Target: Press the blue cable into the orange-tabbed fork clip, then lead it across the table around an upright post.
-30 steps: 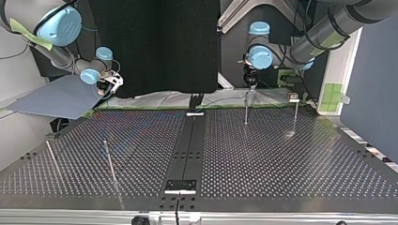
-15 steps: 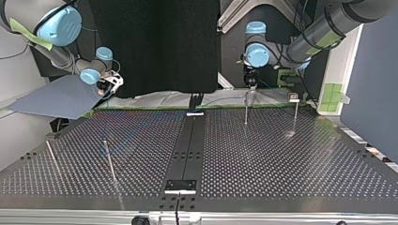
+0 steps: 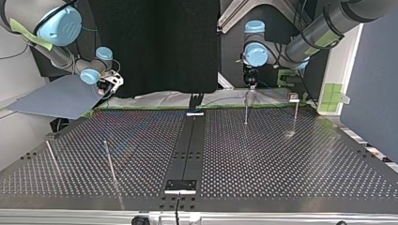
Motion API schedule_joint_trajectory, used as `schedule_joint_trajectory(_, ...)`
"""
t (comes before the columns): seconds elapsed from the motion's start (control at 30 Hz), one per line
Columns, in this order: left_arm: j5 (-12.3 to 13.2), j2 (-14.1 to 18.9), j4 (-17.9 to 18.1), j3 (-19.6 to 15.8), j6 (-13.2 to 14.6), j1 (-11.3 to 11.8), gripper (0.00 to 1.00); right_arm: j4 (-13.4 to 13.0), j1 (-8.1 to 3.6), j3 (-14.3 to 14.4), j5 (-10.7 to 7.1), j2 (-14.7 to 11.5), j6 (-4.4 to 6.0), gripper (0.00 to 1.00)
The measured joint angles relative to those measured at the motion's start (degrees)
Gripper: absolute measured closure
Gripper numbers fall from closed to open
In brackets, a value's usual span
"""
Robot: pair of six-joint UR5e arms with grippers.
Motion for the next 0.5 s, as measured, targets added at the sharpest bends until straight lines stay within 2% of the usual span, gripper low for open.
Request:
schedule_joint_trajectory(0.27,-0.34,0.0,-1.47,0.0,0.3,-0.89,0.01,0.02,0.08,0.0,0.04,0.0,0.0,1.0)
schedule_joint_trajectory(0.5,-3.14,0.05,-2.34,0.0,-0.23,-4.04,0.01,0.01,0.1,0.01,-0.07,0.0,-0.04,1.0)
